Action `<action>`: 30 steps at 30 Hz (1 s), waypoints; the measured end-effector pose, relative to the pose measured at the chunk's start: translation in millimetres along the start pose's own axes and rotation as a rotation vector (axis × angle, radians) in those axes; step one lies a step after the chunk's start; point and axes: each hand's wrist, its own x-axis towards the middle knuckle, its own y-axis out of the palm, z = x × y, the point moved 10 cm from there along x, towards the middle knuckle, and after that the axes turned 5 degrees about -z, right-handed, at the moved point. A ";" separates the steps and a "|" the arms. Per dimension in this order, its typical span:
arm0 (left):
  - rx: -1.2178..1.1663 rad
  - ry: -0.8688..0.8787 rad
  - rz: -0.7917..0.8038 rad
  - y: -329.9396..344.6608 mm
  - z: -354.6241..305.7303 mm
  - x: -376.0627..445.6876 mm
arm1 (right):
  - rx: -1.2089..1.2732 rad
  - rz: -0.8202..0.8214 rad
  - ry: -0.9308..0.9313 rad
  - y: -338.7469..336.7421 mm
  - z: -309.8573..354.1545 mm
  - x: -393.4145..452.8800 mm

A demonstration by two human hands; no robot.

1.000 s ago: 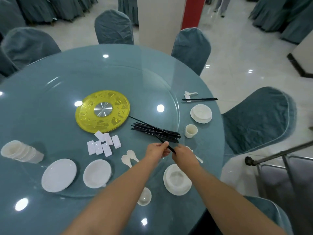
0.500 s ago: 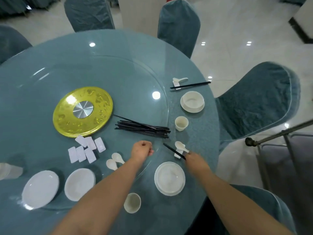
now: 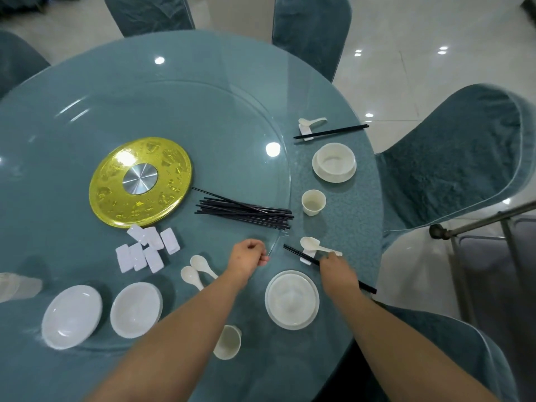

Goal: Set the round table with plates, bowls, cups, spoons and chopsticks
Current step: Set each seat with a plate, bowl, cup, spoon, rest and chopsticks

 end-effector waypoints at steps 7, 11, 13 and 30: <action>0.025 0.001 0.011 -4.9 -1.3 -15.0 | 0.012 -0.025 0.000 -9.1 3.5 -8.9; 0.033 0.022 0.009 -16.3 -6.8 -33.6 | 0.022 -0.056 -0.004 -19.1 7.6 -20.6; 0.057 0.032 0.001 -26.3 -8.8 -47.4 | 0.042 -0.076 -0.003 -28.4 13.3 -29.3; 0.063 0.208 -0.099 -157.8 -17.1 -206.4 | 0.617 -0.256 -0.014 -120.2 119.0 -175.4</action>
